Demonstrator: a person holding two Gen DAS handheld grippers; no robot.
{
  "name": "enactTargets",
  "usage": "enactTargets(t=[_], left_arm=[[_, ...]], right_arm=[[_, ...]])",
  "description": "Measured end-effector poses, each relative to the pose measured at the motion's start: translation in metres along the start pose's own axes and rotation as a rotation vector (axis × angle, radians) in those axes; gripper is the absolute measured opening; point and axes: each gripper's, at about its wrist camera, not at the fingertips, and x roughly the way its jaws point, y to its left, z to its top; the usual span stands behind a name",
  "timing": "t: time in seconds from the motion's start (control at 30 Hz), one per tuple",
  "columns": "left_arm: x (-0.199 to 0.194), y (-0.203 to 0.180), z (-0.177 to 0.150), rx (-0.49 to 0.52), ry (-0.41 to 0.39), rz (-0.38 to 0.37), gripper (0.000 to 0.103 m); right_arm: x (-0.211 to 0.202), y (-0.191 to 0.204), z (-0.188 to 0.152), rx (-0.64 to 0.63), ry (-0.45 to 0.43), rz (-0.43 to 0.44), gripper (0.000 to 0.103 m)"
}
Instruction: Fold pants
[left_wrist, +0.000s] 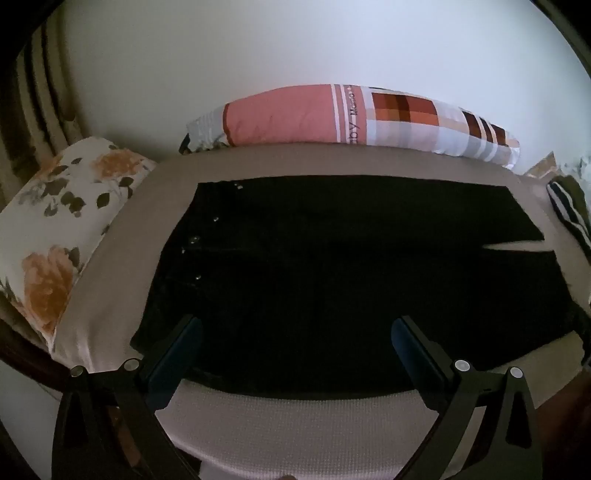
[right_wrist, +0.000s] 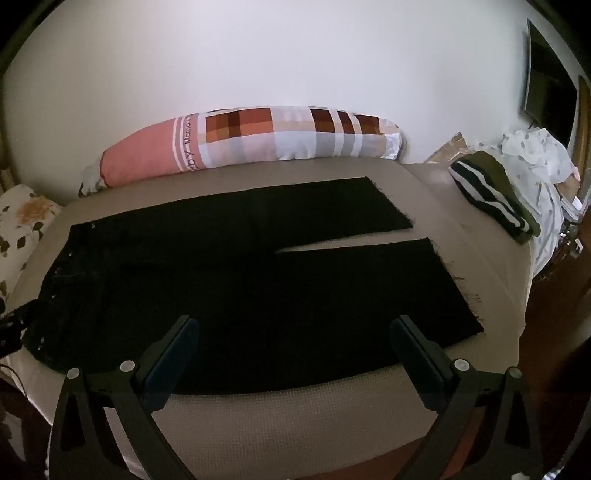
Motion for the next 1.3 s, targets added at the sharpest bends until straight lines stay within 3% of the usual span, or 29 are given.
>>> enactTargets(t=[0.1, 0.17, 0.27, 0.4, 0.97, 1.3], left_arm=[[-0.001, 0.004, -0.001, -0.037, 0.002, -0.005, 0.101], [-0.006, -0.005, -0.003, -0.005, -0.006, 0.036, 0.101], [0.0, 0.0, -0.008, -0.024, 0.03, -0.023, 0.101], [0.01, -0.002, -0.014, -0.024, 0.058, -0.025, 0.101], [0.015, -0.008, -0.024, 0.019, 0.006, -0.062, 0.101], [0.022, -0.002, -0.023, -0.011, 0.035, -0.085, 0.101]], right_arm=[[0.003, 0.001, 0.001, 0.014, 0.01, 0.011, 0.103], [0.01, -0.005, 0.002, 0.058, 0.046, 0.039, 0.103], [0.011, -0.003, -0.001, 0.068, 0.052, 0.024, 0.103], [0.018, 0.009, 0.0, 0.039, 0.083, -0.017, 0.103], [0.02, 0.012, 0.001, 0.024, 0.074, 0.016, 0.103], [0.021, 0.016, 0.002, 0.011, 0.068, 0.025, 0.103]])
